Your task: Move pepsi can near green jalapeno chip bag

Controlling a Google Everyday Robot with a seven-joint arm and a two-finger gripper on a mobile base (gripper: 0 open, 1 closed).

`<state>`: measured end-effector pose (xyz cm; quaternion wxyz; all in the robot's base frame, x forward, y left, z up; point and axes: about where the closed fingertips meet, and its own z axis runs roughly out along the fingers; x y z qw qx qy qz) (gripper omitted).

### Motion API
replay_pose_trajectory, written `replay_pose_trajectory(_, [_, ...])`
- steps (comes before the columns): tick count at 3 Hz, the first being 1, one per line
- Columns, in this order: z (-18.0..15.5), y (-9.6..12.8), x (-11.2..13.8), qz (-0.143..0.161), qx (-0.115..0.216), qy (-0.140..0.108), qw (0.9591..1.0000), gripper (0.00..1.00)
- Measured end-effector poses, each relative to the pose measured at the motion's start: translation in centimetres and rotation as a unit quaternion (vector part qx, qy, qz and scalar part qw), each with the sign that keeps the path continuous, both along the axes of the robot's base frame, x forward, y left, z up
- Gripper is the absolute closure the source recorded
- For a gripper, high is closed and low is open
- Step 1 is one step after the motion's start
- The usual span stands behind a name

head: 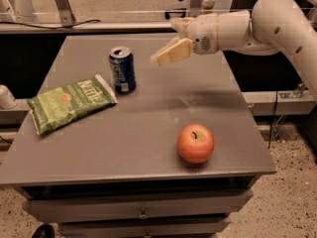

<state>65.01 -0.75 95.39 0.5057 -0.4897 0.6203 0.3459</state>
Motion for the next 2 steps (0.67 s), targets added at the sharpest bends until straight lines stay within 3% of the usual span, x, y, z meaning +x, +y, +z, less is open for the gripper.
replay_pose_trajectory(1, [2.88,-5.06,1.21,-0.042,-0.005,-0.022,0.9988,0.0])
replay_pose_trajectory(2, [3.31,-5.41,1.41,-0.046,-0.004,-0.026,0.9986,0.0])
